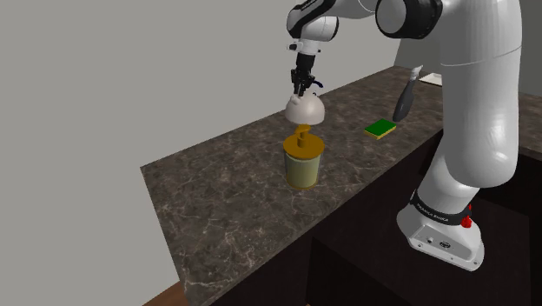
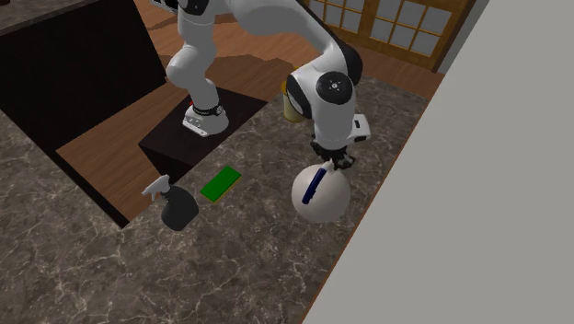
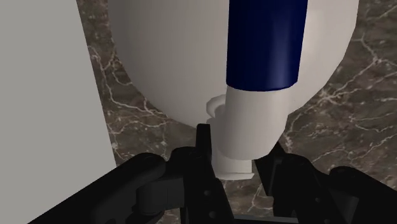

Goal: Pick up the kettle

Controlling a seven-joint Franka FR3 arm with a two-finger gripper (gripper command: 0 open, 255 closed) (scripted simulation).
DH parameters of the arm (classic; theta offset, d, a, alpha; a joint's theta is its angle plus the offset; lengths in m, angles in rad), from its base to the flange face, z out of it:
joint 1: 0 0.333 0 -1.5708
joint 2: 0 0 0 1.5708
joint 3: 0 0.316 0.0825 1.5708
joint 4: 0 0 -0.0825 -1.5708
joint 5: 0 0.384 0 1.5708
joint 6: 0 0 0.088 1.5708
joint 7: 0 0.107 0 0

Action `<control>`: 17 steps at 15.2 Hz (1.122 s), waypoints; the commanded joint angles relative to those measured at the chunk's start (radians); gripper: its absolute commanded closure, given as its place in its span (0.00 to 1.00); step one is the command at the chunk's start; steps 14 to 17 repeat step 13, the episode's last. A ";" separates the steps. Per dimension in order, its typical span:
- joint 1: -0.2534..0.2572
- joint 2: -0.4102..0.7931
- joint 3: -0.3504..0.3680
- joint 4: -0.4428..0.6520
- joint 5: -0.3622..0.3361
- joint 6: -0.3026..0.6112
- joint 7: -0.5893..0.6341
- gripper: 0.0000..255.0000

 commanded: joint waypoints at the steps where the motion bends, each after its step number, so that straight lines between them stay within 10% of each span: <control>1: 0.000 -0.009 -0.003 0.014 -0.007 -0.019 0.008 1.00; 17: -0.001 -0.043 -0.016 0.105 -0.040 -0.132 0.050 1.00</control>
